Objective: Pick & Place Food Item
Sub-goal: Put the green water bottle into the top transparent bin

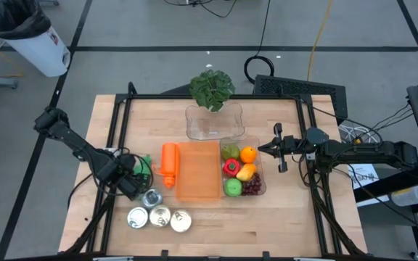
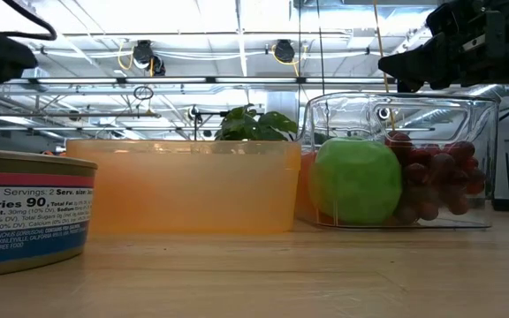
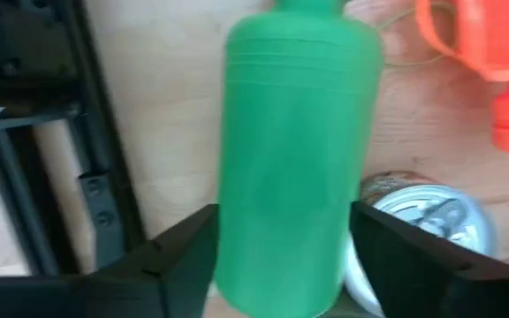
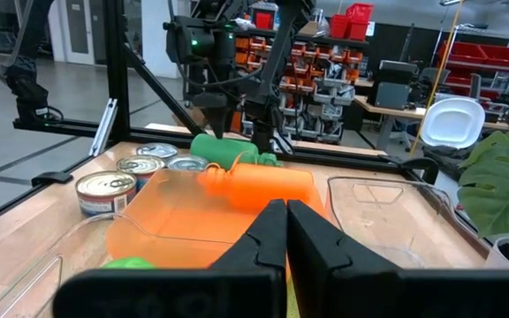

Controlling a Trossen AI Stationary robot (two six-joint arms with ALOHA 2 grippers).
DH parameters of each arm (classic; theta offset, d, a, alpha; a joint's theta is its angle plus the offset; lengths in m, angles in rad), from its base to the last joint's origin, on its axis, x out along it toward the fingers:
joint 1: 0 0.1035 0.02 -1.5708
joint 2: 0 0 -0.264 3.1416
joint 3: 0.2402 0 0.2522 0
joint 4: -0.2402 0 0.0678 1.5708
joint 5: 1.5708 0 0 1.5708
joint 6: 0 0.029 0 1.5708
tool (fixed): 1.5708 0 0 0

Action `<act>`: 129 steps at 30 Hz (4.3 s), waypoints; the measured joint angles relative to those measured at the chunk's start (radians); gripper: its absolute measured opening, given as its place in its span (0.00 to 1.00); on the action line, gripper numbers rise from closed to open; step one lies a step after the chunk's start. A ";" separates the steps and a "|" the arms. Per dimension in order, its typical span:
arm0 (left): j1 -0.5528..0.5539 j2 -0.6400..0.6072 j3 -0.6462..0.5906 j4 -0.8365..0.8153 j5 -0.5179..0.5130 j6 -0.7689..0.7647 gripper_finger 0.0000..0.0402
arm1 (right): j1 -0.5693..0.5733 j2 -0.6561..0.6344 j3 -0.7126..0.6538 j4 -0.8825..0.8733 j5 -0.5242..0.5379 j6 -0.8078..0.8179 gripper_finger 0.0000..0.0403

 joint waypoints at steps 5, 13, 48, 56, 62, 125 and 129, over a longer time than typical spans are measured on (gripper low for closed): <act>0.000 0.000 -0.017 0.068 -0.064 -0.008 0.83 | 0.000 0.000 0.000 0.000 0.000 0.000 0.00; 0.004 -0.001 -0.153 0.225 -0.065 -0.059 0.87 | 0.000 0.000 0.000 0.000 0.000 0.000 0.00; 0.004 -0.079 -0.223 0.208 -0.190 -0.056 0.44 | 0.000 0.000 0.000 0.000 0.000 0.000 0.00; 0.004 -0.176 -0.141 0.122 -0.284 0.012 0.43 | 0.000 0.000 0.000 0.000 0.000 0.000 0.00; 0.006 -0.216 -0.008 0.006 -0.492 0.114 0.41 | 0.000 0.000 0.000 0.000 0.000 0.000 0.00; 0.965 0.741 0.526 0.951 -0.205 2.479 0.52 | 0.000 0.000 0.000 0.000 0.000 0.000 0.00; 0.951 0.740 0.527 0.979 -0.267 2.470 0.58 | 0.000 0.000 0.000 0.000 0.000 0.000 0.00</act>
